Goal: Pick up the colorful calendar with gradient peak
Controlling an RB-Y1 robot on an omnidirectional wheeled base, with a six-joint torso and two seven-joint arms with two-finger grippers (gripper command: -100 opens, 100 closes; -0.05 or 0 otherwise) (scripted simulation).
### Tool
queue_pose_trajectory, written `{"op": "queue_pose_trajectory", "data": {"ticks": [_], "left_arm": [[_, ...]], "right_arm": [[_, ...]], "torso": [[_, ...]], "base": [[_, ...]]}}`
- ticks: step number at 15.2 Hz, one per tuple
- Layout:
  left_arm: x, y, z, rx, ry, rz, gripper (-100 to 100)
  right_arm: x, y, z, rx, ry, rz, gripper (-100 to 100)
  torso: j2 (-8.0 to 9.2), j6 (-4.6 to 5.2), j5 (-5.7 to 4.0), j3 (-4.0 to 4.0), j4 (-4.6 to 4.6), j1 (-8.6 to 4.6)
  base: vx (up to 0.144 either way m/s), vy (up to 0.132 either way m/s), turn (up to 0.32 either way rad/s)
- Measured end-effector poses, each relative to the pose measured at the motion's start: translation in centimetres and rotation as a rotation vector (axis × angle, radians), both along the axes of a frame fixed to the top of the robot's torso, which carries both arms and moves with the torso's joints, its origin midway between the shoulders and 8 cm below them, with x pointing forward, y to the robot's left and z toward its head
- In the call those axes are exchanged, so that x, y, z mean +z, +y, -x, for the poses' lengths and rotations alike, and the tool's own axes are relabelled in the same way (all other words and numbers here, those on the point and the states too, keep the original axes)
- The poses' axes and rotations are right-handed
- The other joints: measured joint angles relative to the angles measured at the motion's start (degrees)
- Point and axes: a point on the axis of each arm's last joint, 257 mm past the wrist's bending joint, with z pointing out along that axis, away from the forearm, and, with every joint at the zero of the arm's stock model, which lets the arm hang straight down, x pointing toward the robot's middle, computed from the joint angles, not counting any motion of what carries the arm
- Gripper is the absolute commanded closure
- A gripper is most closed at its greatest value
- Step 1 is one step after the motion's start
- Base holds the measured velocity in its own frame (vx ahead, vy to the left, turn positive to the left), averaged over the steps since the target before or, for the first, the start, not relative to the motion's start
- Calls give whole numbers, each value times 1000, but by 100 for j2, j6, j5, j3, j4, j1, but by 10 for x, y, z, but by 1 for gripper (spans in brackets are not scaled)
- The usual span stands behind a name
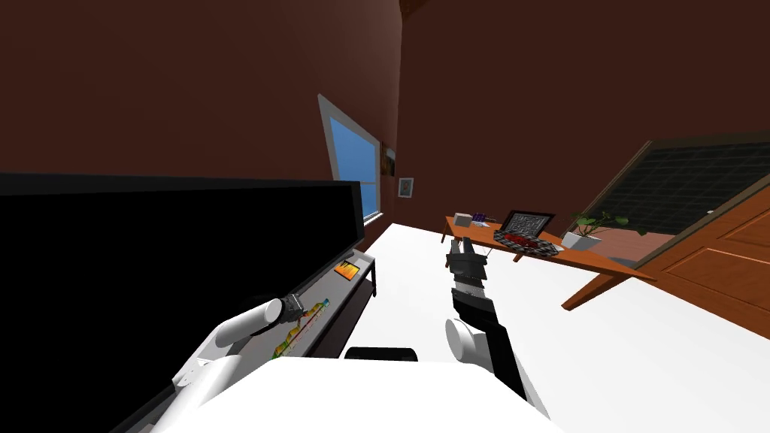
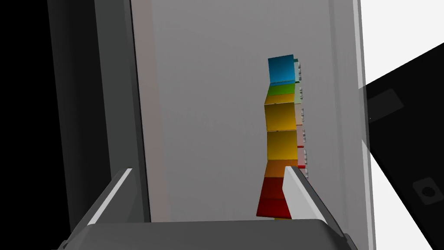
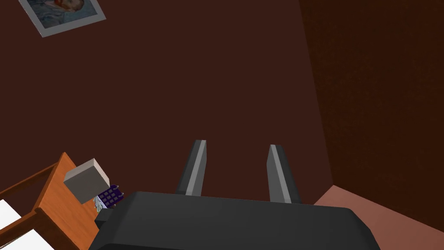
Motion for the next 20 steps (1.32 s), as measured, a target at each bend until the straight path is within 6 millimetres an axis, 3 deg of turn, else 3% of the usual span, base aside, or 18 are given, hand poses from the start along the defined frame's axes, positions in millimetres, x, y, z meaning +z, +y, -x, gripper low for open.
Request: {"op": "queue_pose_trajectory", "data": {"ticks": [4,13,15,18,19,20], "left_arm": [[-15,-6,18,33,58,68,-100],[-54,-27,81,136,227,264,-100],[-56,-30,85,146,242,282,-100],[-55,-23,76,140,223,254,-100],[-54,-22,75,139,220,251,100],[-55,-23,75,139,221,252,100]], "right_arm": [[0,0,0,0,0,0,0],[0,0,0,0,0,0,0],[0,0,0,0,0,0,0],[0,0,0,0,0,0,0],[0,0,0,0,0,0,0],[0,0,0,0,0,0,0]], "torso": [[6,-22,33,-12,-30,33],[7,-27,44,-14,-35,66],[9,-26,42,-13,-35,55],[2,-25,33,-16,-34,15],[2,-25,33,-16,-35,18],[3,-26,32,-15,-33,27]], "base": [[13,16,-51],[11,45,-51],[0,-4,-16],[17,-64,7],[4,-19,2],[-1,-15,-4]]}}
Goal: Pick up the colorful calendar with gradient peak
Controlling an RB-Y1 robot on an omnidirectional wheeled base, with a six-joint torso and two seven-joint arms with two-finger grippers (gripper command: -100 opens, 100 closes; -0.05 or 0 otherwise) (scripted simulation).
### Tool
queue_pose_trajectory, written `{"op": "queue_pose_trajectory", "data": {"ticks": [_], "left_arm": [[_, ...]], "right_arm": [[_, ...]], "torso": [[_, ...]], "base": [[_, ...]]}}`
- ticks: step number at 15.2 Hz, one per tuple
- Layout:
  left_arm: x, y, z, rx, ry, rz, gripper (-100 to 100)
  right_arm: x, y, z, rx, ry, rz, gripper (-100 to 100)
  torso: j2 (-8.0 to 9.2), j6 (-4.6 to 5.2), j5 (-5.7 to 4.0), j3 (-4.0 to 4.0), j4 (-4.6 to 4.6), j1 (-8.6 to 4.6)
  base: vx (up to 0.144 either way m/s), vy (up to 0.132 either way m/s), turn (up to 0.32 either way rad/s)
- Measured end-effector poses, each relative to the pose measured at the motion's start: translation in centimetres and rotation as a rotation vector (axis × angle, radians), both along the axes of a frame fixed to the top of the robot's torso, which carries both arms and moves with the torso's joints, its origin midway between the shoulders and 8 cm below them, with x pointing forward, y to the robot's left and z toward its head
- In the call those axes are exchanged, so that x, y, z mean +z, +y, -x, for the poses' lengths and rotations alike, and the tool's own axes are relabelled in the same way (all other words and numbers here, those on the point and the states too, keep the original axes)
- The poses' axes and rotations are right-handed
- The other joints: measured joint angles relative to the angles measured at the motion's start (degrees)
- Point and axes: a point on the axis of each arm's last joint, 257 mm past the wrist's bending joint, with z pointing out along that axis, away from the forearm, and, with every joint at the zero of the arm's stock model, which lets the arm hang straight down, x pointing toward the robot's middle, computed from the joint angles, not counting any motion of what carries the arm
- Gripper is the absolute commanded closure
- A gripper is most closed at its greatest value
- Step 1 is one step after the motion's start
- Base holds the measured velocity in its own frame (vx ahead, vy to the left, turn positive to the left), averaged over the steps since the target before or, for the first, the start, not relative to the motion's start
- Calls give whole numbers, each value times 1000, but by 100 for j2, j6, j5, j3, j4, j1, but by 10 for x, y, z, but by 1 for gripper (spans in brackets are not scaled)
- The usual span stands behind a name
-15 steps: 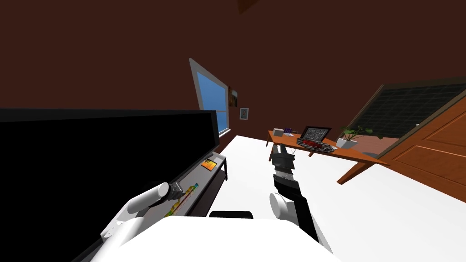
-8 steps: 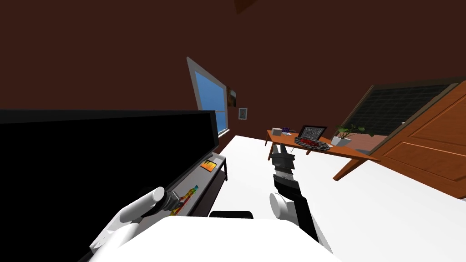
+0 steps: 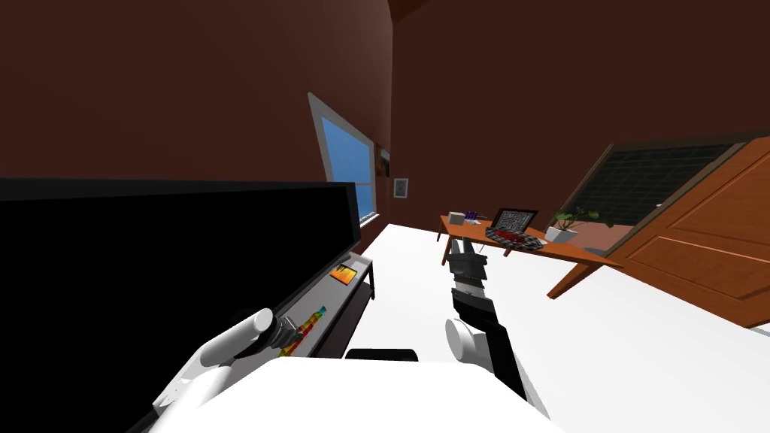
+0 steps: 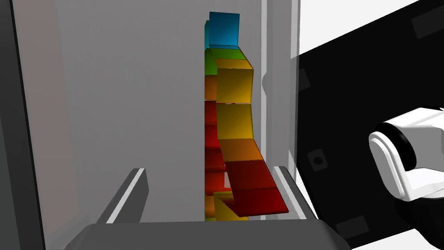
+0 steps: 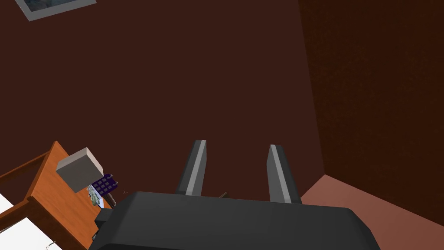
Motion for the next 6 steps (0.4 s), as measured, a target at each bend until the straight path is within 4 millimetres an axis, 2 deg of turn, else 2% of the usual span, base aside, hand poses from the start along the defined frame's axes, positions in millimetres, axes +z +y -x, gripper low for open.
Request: {"op": "queue_pose_trajectory", "data": {"ticks": [3,6], "left_arm": [[2,1,-2,2,-7,-3,100],[1,-2,4,4,5,13,100]], "right_arm": [[0,0,0,0,0,0,0],[0,0,0,0,0,0,0]], "torso": [[-1,3,6,-5,-9,14],[1,-2,16,-6,-13,41]], "base": [[2,0,3],[-8,51,-11]]}}
